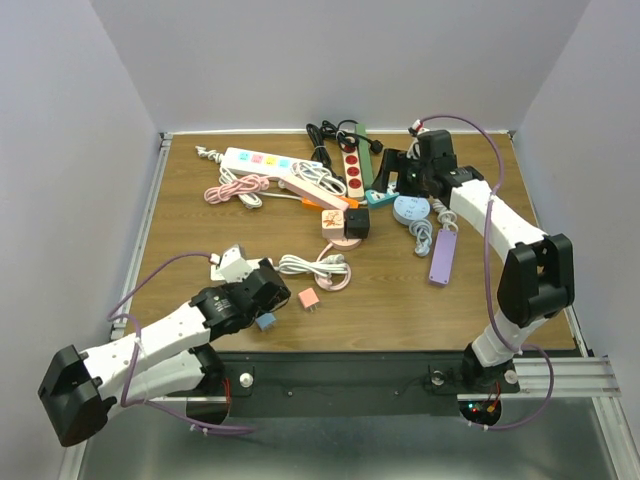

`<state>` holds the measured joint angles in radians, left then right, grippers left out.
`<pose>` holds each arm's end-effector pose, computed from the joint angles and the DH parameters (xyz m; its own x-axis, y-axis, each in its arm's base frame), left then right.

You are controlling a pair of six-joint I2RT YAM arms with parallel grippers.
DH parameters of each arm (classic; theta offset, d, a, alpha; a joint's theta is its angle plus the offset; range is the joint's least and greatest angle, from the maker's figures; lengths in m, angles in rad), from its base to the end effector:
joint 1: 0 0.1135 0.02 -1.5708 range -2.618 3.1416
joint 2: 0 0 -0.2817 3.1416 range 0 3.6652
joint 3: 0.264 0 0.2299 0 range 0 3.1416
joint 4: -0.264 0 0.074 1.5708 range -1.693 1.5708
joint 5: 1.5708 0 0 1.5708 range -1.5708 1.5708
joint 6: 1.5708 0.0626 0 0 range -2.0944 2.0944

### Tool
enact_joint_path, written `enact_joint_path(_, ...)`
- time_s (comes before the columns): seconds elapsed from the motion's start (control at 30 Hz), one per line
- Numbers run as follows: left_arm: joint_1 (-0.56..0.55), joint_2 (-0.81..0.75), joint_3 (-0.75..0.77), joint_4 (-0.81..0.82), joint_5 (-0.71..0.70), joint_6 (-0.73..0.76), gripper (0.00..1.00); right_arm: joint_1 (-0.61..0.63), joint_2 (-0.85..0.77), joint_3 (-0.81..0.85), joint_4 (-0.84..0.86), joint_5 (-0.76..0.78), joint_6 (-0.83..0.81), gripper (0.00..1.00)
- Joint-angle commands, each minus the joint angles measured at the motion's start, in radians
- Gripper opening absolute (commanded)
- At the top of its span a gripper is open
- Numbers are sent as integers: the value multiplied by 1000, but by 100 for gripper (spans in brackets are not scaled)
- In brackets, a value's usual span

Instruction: Insert the plug

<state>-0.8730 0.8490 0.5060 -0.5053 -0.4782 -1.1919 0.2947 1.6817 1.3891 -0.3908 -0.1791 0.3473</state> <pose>0.1176 -0.0955 0.2096 -0.6287 -0.5340 -0.5653 -0.2685 0.8313 -0.4867 0.3662 0.1228 0.3013 -0.7104 0.1344 -0.6908 -0.1874 0.9101 0.3697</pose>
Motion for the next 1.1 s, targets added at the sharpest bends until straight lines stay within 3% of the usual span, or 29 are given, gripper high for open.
enact_joint_path(0.0,-44,39,32,-127,-88,-185,99,-26,-36,-18,72,-68,-18,98)
enact_joint_path(0.23,-55,-11,43,-206,-60,-279,99,-40,-30,-27,86,-129,-11,98)
enact_joint_path(0.67,-47,24,11,-162,29,-244,99,-43,-8,-41,106,-184,-7,97)
enact_joint_path(0.9,6,85,12,-104,58,-147,99,-46,-4,-42,112,-206,-7,96)
enact_joint_path(1.07,11,39,9,-144,58,-190,99,-49,1,-45,112,-215,-7,96)
